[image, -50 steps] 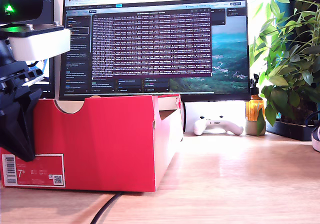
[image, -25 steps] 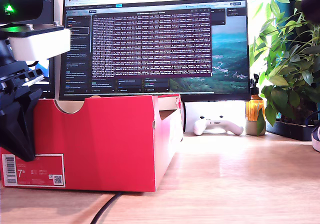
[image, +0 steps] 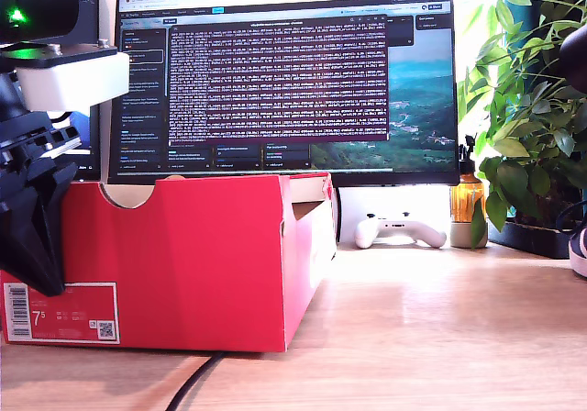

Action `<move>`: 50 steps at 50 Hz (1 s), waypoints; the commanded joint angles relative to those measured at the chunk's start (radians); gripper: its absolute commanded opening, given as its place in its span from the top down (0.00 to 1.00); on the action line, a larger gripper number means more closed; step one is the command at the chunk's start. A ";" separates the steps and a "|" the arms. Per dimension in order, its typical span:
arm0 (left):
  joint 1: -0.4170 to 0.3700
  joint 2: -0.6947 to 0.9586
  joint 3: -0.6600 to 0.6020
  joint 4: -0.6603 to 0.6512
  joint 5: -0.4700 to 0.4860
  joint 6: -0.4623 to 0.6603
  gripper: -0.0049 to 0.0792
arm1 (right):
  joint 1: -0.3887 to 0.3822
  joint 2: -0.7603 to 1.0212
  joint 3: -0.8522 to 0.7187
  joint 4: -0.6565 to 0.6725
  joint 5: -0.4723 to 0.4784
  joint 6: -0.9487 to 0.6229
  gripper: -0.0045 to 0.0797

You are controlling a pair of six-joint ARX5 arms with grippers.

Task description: Pack the blue shoes by picking the first shoe and placing it inside the red shoebox, left side, then picking and rotating the second shoe and placing it in the shoebox

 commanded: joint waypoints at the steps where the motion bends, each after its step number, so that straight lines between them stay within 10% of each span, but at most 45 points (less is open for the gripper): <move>1: 0.000 0.014 -0.009 0.002 0.006 0.003 0.96 | 0.009 0.011 -0.034 -0.029 -0.014 -0.024 0.96; 37: 0.000 0.014 -0.009 0.002 0.006 0.003 0.96 | 0.009 -0.008 0.194 -0.042 0.055 -1.062 0.96; 50: 0.000 0.014 -0.009 0.002 0.006 0.003 0.96 | 0.008 -0.008 0.404 -0.023 -0.066 -1.508 0.96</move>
